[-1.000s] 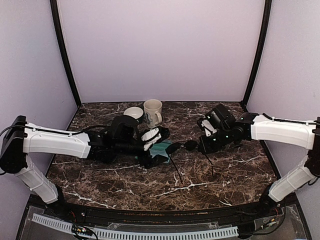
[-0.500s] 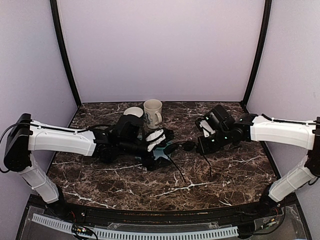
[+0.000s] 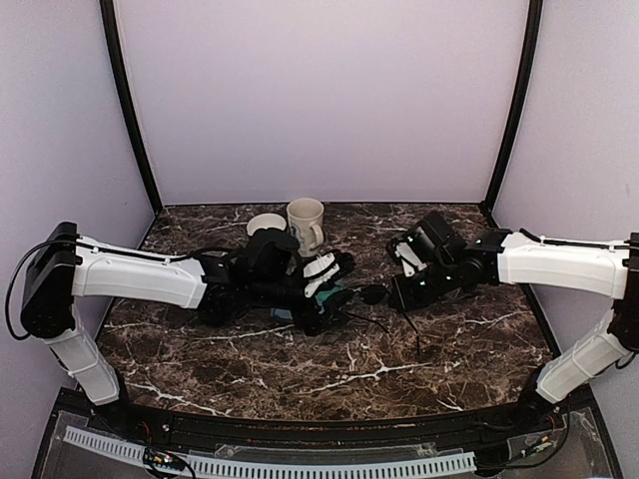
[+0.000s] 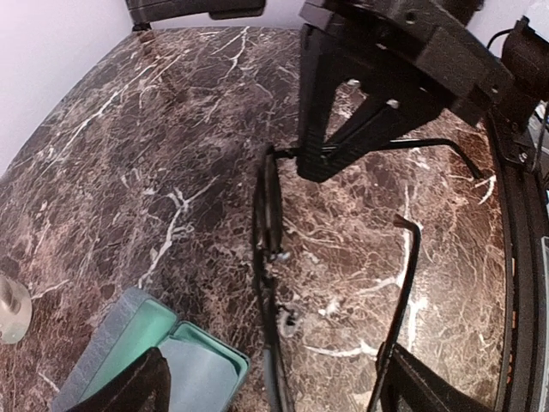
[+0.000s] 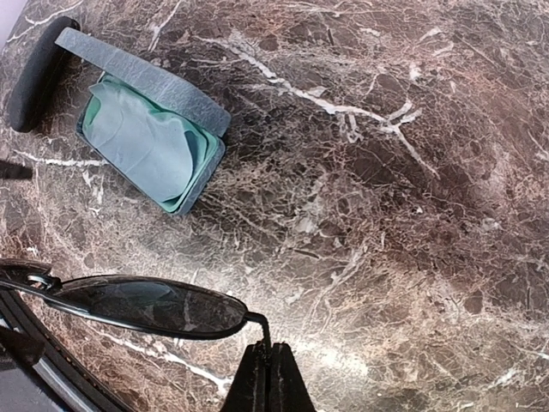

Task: Organize the sunglasses
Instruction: Fold the left temple of the sunglasses on the sunglasses.

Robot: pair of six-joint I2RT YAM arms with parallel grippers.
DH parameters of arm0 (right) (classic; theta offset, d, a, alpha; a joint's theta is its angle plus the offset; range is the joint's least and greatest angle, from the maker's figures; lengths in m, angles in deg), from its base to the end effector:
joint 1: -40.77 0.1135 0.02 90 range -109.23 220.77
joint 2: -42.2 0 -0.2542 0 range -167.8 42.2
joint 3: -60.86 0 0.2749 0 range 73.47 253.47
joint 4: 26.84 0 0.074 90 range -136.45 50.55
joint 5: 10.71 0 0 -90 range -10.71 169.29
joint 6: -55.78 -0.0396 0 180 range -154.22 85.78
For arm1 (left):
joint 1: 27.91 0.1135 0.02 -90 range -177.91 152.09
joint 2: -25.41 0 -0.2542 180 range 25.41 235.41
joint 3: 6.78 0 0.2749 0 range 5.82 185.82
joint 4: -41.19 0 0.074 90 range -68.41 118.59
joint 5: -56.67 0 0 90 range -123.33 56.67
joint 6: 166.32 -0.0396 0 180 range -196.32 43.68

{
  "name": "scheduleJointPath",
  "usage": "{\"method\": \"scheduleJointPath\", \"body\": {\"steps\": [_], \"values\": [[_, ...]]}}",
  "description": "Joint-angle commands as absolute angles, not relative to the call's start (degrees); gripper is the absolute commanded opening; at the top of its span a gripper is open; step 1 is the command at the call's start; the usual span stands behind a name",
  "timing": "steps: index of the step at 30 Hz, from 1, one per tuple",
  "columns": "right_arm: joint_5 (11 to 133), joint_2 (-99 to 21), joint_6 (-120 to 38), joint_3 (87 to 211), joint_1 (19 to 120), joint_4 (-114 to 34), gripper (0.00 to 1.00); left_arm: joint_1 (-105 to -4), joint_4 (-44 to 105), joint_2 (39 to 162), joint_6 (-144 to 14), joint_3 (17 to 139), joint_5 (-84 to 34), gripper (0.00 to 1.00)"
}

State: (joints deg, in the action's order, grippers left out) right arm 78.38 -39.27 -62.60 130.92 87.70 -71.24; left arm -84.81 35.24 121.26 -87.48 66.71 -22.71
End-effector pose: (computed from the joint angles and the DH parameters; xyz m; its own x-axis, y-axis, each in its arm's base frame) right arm 0.2151 0.2310 0.2165 -0.8471 -0.2102 -0.4882 -0.3795 0.8822 0.2787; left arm 0.2121 -0.3387 0.2082 -0.0776 0.4673 -0.8807 0.9449 0.3164 0.0847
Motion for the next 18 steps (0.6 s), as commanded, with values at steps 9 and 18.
{"method": "scheduleJointPath", "body": {"steps": [9,18], "values": [[77.5,-39.6,-63.5,132.4,88.8,-69.1,0.0,-85.0,37.5,123.1,-80.9,69.5,-33.2,0.84],[77.3,-41.3,-63.7,133.1,88.8,-69.4,0.0,-85.0,38.6,121.5,-84.7,66.9,-24.0,0.87]]}}
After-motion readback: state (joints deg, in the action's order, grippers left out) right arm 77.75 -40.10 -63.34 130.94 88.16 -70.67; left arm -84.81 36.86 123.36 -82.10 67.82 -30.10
